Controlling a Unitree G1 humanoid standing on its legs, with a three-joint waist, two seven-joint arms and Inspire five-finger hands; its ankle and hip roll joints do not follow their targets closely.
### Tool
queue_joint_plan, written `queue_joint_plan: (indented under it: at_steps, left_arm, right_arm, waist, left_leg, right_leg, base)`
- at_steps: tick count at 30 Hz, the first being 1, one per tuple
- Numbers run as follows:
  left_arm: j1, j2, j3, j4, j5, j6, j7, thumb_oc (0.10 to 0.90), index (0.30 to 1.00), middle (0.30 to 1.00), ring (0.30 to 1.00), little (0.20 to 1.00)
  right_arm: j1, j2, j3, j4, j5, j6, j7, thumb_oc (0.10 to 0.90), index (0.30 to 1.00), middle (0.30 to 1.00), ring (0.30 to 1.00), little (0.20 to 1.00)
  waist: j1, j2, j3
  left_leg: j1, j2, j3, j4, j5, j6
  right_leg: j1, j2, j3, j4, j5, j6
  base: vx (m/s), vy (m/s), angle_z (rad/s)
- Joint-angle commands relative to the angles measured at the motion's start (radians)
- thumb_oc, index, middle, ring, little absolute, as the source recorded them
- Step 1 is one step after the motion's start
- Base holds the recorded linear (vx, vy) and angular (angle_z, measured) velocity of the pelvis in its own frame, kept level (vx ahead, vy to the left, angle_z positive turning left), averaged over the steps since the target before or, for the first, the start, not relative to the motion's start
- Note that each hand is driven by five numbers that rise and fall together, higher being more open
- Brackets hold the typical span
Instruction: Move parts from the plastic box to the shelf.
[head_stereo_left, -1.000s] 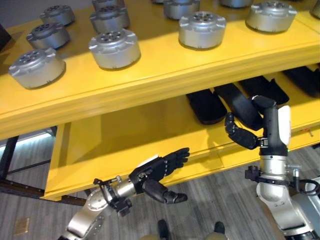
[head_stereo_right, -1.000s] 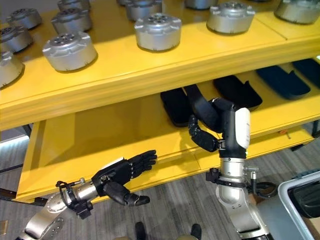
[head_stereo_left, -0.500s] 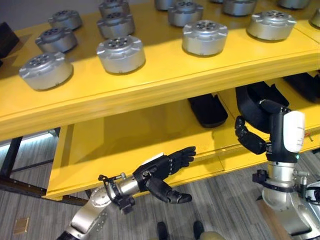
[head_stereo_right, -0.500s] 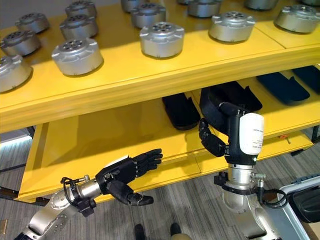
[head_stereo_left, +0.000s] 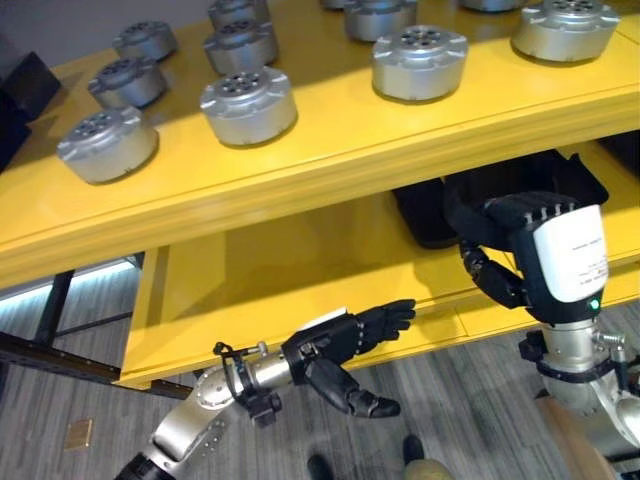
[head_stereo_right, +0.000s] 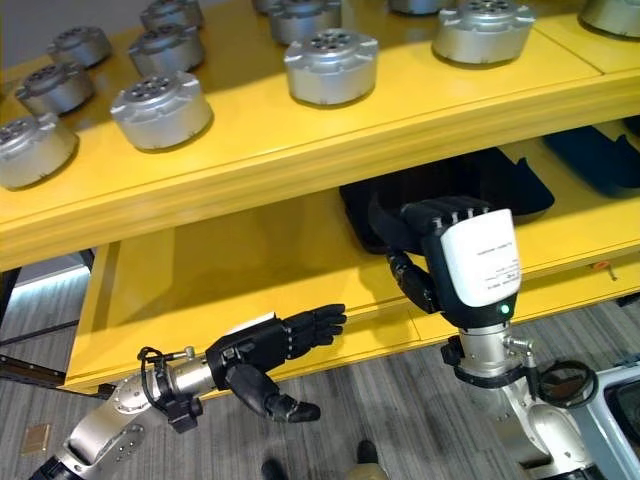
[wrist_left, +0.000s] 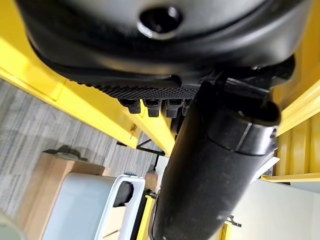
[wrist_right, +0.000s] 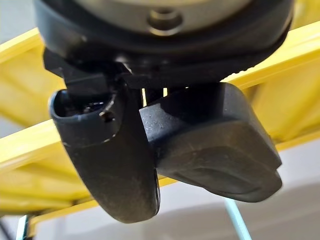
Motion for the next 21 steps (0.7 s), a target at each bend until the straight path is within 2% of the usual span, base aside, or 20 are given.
queue_joint_plan:
  at_steps: [1, 2, 4, 7, 11, 14, 16, 21]
  left_arm:
    - [-0.041, -0.012, 0.075, -0.07, -0.077, -0.093, -0.001, 0.9, 1.0, 1.0, 1.0, 1.0]
    - [-0.042, -0.014, 0.074, -0.063, -0.074, -0.099, -0.001, 0.9, 1.0, 1.0, 1.0, 1.0]
    - [-0.045, -0.015, 0.077, -0.056, -0.081, -0.104, 0.0, 0.9, 1.0, 1.0, 1.0, 1.0]
    - [-0.042, -0.006, 0.088, -0.055, -0.098, -0.108, -0.016, 0.9, 1.0, 1.0, 1.0, 1.0]
    - [-0.027, 0.021, 0.102, -0.059, -0.128, -0.112, -0.041, 0.9, 1.0, 1.0, 1.0, 1.0]
    - [-0.018, 0.046, 0.106, -0.068, -0.142, -0.104, -0.046, 0.9, 1.0, 1.0, 1.0, 1.0]
    - [-0.016, 0.06, 0.107, -0.074, -0.153, -0.101, -0.034, 0.9, 1.0, 1.0, 1.0, 1.0]
    - [-0.016, 0.064, 0.104, -0.069, -0.159, -0.098, -0.027, 0.9, 1.0, 1.0, 1.0, 1.0]
  right_arm:
    - [-0.168, -0.036, -0.056, -0.135, 0.022, -0.089, -0.048, 0.4, 0.3, 0.3, 0.3, 0.3]
    - [-0.186, -0.049, -0.051, -0.132, 0.033, -0.101, -0.035, 0.4, 0.3, 0.3, 0.3, 0.3]
    - [-0.204, -0.058, -0.041, -0.13, 0.034, -0.11, -0.012, 0.4, 0.3, 0.3, 0.3, 0.3]
    - [-0.199, -0.051, -0.036, -0.127, 0.002, -0.123, -0.001, 0.4, 0.3, 0.3, 0.3, 0.3]
    - [-0.184, -0.039, -0.03, -0.125, -0.066, -0.135, -0.011, 0.4, 0.3, 0.3, 0.3, 0.3]
    - [-0.193, -0.037, -0.006, -0.121, -0.105, -0.131, -0.009, 0.4, 0.3, 0.3, 0.3, 0.3]
    - [-0.202, -0.046, 0.024, -0.136, -0.08, -0.136, 0.031, 0.4, 0.3, 0.3, 0.3, 0.3]
    - [-0.23, -0.045, 0.074, -0.121, -0.08, -0.137, 0.06, 0.4, 0.3, 0.3, 0.3, 0.3]
  waist:
    - [0.008, -0.055, -0.061]
    - [0.011, -0.049, -0.06]
    - [0.013, -0.036, -0.056]
    - [0.018, -0.024, -0.054]
    - [0.033, -0.02, -0.059]
    - [0.055, -0.031, -0.071]
    - [0.071, -0.044, -0.081]
    - [0.094, -0.06, -0.094]
  left_leg:
    - [0.0, 0.074, -0.002, 0.024, -0.002, -0.026]
    - [0.003, 0.088, -0.011, 0.017, -0.005, -0.031]
    - [0.01, 0.087, -0.001, 0.008, -0.015, -0.03]
    - [0.021, 0.061, 0.007, -0.009, -0.051, -0.019]
    - [0.033, 0.022, -0.008, -0.027, -0.072, -0.008]
    - [0.04, -0.002, -0.03, -0.042, -0.086, 0.001]
    - [0.037, -0.011, -0.039, -0.042, -0.099, 0.008]
    - [0.035, -0.019, -0.05, -0.042, -0.109, 0.014]
  right_leg:
    - [-0.001, 0.061, 0.092, 0.035, -0.08, -0.001]
    - [-0.004, 0.044, 0.09, 0.044, -0.085, 0.005]
    - [-0.007, 0.026, 0.074, 0.064, -0.095, 0.009]
    - [-0.01, 0.0, 0.054, 0.085, -0.097, 0.022]
    - [-0.003, -0.018, 0.044, 0.082, -0.087, 0.042]
    - [0.005, -0.03, 0.027, 0.062, -0.072, 0.062]
    - [0.014, -0.039, 0.008, 0.041, -0.062, 0.073]
    - [0.027, -0.039, -0.017, 0.019, -0.055, 0.079]
  base:
    - [0.0, 0.227, -0.13]
    - [0.0, 0.257, -0.04]
    - [-0.01, 0.315, 0.02]
    - [-0.01, 0.284, 0.06]
    - [0.01, 0.202, 0.3]
    - [0.02, 0.153, 0.37]
    - [0.0, 0.149, 0.36]
    - [0.01, 0.026, 0.16]
